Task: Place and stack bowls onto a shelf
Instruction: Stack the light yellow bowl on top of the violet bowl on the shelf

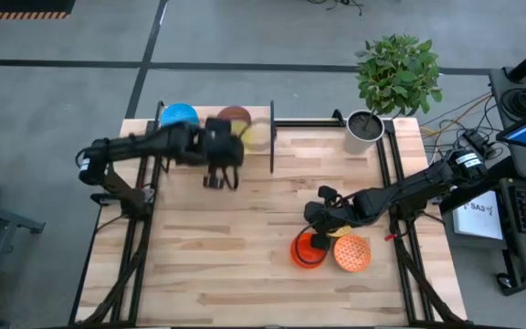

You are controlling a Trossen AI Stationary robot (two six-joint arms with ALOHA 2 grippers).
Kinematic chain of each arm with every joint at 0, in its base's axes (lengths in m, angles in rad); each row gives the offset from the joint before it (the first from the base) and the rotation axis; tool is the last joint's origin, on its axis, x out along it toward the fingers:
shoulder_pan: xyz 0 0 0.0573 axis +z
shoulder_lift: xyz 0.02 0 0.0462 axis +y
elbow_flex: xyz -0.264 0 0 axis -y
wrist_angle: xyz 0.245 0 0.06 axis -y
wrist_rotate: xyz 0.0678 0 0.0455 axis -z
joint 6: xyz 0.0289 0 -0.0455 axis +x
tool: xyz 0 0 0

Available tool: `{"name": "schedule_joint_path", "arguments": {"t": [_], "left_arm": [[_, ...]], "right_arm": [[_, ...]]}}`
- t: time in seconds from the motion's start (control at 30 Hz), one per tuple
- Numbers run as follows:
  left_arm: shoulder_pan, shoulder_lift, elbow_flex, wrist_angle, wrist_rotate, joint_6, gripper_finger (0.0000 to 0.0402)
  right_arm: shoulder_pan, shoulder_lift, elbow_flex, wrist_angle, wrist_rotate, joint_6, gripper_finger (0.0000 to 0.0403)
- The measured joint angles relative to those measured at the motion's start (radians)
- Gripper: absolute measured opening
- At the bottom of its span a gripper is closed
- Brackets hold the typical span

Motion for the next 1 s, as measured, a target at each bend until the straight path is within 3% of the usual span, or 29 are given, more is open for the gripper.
{"name": "schedule_joint_path", "arguments": {"t": [0.2, 0.4, 1.0], "left_arm": [[0.235, 0.008, 0.000, 0.085, 0.016, 0.213, 0.0000], [0.407, 0.030, -0.002, 0.085, 0.171, 0.229, 0.0000], [0.422, 0.036, -0.002, 0.133, 0.191, 0.250, 0.0009]], "right_arm": [[0.030, 0.000, 0.000, 0.048, 0.000, 0.007, 0.0009], [0.061, 0.000, 0.000, 0.061, 0.002, 0.006, 0.0009], [0.063, 0.000, 0.000, 0.066, 0.009, 0.030, 0.0009]]}}
